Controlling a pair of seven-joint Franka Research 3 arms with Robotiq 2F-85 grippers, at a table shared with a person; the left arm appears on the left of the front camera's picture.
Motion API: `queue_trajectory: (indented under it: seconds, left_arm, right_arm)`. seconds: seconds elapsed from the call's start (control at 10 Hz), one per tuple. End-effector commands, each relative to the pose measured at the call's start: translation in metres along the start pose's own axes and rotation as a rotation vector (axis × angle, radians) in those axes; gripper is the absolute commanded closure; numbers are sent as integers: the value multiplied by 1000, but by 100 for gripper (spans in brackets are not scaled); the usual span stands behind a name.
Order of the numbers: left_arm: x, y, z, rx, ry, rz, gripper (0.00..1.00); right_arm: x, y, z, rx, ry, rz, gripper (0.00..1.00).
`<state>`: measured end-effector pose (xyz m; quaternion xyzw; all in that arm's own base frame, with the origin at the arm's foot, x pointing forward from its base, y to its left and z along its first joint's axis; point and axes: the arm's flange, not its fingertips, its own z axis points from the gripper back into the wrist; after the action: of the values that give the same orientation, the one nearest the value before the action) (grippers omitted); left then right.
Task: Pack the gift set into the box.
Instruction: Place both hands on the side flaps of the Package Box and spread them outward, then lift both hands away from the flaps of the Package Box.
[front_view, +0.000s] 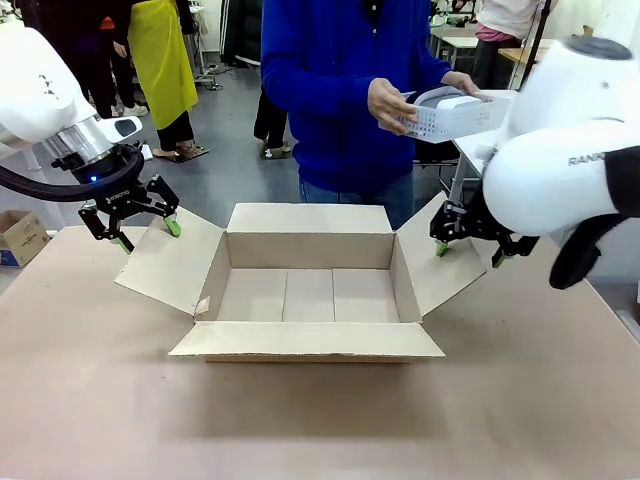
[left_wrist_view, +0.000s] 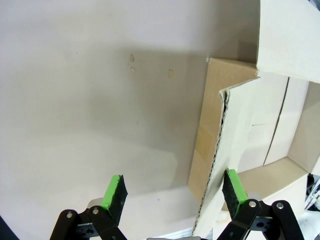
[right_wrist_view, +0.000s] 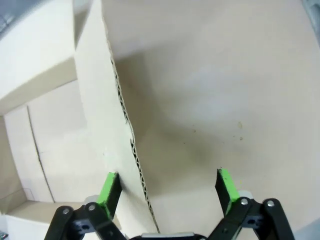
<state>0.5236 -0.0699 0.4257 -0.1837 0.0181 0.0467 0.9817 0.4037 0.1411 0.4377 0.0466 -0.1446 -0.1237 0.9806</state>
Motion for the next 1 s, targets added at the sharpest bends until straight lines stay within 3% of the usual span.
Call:
queue_trajectory:
  seconds: [0.0,0.9]
  left_arm:
    - [-2,-1,1,17,-7,9,0]
    - [-2,-1,1,17,-7,9,0]
  right_arm:
    - [6,23,5,-81,-1,25,0]
    - [6,23,5,-81,-1,25,0]
